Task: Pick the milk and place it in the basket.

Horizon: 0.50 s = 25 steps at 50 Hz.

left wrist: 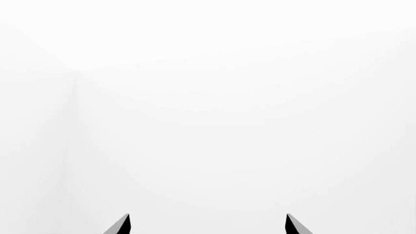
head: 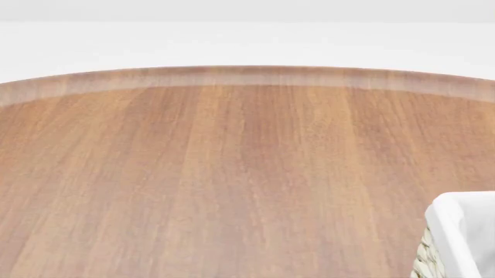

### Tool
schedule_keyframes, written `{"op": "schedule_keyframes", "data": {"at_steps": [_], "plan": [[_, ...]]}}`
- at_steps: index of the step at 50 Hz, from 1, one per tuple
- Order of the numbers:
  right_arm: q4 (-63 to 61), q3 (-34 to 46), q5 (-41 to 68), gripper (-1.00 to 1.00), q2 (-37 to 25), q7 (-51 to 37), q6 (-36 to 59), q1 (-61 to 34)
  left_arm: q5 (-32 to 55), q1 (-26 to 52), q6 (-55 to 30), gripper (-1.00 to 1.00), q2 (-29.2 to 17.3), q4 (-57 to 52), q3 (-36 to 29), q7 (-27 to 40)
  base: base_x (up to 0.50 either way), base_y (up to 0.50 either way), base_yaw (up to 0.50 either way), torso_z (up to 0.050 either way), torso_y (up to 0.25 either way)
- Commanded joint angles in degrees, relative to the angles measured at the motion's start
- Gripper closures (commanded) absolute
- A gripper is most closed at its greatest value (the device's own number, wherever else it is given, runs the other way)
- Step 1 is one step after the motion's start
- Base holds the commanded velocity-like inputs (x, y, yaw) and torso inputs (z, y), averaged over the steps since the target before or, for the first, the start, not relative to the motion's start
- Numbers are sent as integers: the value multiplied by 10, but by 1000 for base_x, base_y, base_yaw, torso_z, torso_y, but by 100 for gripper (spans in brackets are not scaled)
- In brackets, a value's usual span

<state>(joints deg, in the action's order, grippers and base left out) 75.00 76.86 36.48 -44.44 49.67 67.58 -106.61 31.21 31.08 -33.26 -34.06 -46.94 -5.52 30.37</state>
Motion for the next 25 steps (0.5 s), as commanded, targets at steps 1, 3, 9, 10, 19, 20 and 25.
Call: {"op": "schedule_keyframes", "data": {"at_steps": [1,3,9,10,19,20,25], "plan": [[-1,-72,-72,100,17,27,20,8,0,-3,5,-100,0,2,0,0,0,0,0,0,0],[-1,-87,-97,100,22,36,23,7,1,-5,6,-100,0,1,1,1,0,0,0,0,0],[-1,-139,-160,100,27,52,29,13,0,-6,8,-100,-1,1,3,2,0,0,0,0,2],[-1,-145,-168,100,27,55,30,15,3,-5,6,-100,-2,0,5,2,0,0,0,0,0],[-1,-197,-230,100,25,72,29,29,4,0,2,-100,-1,1,3,6,0,0,0,1,1],[-1,-203,-236,100,25,74,28,31,3,0,3,-100,-1,2,3,5,0,0,0,0,0],[-1,-226,-260,100,24,82,27,40,-3,-1,4,-100,-5,1,-2,5,0,0,0,0,2]]}}
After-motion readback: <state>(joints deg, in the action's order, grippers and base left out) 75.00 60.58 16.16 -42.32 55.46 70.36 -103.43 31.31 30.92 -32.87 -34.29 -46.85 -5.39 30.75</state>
